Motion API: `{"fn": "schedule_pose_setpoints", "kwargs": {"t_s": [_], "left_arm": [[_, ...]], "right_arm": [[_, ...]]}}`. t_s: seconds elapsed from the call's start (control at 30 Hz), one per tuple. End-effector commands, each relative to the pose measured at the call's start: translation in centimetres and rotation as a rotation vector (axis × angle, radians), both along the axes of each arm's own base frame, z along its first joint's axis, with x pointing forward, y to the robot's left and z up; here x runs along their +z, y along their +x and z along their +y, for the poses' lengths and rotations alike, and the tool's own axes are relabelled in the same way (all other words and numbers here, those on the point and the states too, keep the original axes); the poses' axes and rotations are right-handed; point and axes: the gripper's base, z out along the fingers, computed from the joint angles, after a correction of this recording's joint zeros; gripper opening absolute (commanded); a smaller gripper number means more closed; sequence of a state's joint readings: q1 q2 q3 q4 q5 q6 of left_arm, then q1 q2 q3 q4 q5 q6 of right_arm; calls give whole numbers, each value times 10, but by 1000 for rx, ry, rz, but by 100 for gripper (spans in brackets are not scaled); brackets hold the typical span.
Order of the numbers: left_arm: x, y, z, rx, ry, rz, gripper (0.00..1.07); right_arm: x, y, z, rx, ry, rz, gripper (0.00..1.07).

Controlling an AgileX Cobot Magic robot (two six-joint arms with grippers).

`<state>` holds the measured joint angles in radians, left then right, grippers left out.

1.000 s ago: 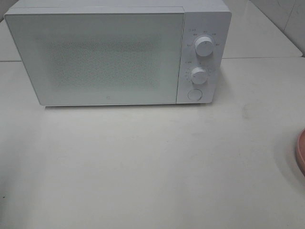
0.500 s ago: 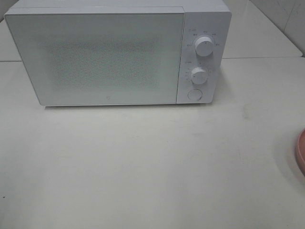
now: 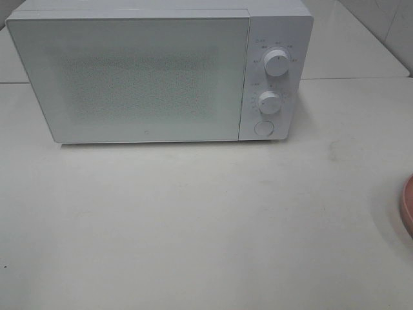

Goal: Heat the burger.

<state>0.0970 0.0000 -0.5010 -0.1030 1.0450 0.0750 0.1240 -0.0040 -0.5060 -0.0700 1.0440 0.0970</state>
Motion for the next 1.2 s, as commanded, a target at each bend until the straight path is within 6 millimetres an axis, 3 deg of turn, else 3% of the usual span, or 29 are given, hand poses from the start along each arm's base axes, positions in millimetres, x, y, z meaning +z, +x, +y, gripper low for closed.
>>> {"fn": "schedule_pose_setpoints", "kwargs": {"t_s": [0.03, 1.2], "left_arm": [[-1, -5, 0, 5, 2, -38, 98], [0, -4, 0, 6, 1, -31, 98]], "right_arm": [[0, -4, 0, 2, -6, -34, 75], [0, -4, 0, 2, -6, -33, 75]]}}
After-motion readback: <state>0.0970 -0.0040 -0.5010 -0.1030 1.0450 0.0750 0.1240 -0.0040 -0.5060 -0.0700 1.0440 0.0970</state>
